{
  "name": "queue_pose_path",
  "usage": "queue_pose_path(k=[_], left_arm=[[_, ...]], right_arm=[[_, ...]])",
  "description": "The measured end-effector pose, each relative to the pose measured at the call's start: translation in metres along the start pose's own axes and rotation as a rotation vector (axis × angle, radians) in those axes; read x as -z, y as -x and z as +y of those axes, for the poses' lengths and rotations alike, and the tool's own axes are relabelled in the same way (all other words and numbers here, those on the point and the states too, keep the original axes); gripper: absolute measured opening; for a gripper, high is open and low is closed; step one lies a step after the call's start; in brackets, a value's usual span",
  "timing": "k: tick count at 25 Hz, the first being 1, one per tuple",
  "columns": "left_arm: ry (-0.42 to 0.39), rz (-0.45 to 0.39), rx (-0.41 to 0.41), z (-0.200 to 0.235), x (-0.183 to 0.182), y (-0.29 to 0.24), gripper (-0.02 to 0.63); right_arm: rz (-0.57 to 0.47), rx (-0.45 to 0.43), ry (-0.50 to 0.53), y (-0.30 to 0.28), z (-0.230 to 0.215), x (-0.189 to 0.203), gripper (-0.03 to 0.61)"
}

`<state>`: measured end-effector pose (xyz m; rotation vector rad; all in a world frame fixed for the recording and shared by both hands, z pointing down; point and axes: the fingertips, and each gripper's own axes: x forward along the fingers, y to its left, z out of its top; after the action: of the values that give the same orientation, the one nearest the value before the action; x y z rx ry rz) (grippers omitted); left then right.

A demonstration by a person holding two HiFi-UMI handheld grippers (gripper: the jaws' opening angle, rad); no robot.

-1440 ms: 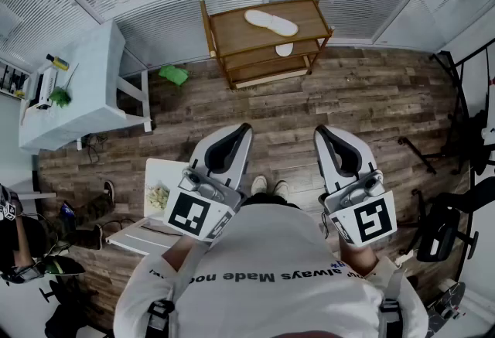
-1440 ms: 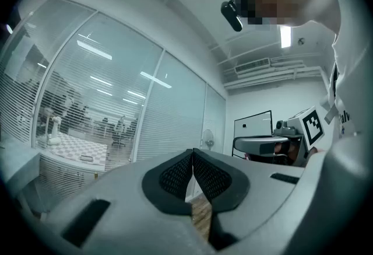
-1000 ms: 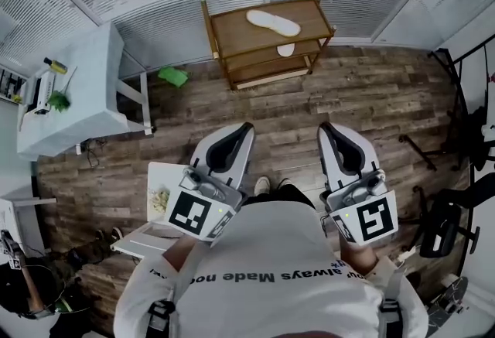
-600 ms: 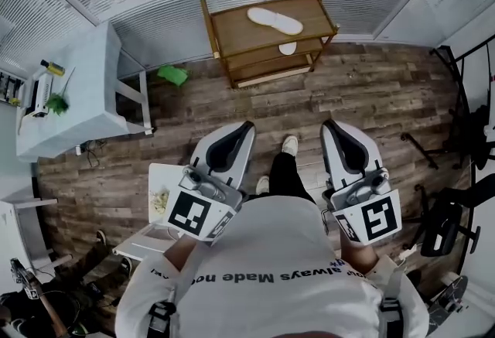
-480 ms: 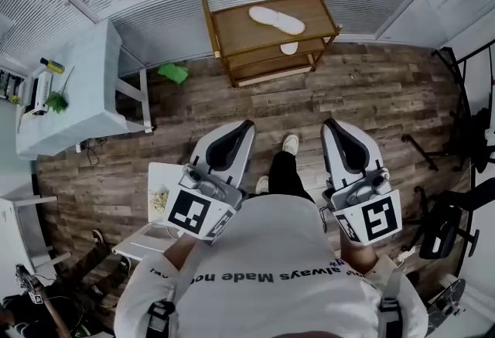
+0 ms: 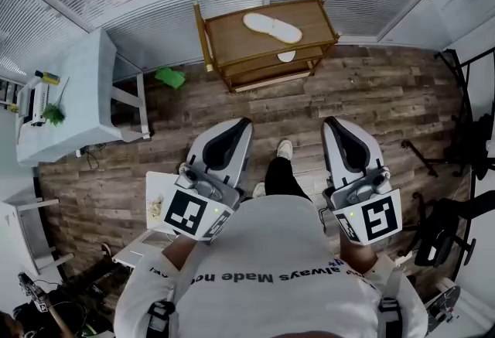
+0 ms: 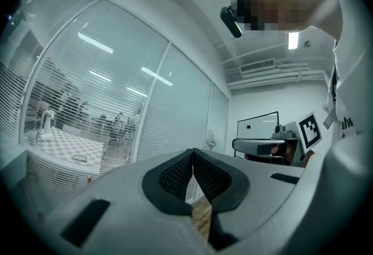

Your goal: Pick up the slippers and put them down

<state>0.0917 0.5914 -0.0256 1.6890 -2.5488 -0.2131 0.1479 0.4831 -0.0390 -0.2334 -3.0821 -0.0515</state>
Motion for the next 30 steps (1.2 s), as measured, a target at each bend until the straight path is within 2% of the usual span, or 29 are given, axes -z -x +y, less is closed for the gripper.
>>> queue_pose_path(k=[18,30], left_arm=[[0.005,-0.023,-0.045,0.026,-0.008,-0.176,0.012],[0.005,0.005,-0.06,0.061,0.005,-0.219,0.012]], right_arm=[[-0.008,-0.049,0.024,-0.068,-0.167,-0.004,0.017],[0.007,-0.096,0.012,-0.123,-0.197,0.009,0.017]])
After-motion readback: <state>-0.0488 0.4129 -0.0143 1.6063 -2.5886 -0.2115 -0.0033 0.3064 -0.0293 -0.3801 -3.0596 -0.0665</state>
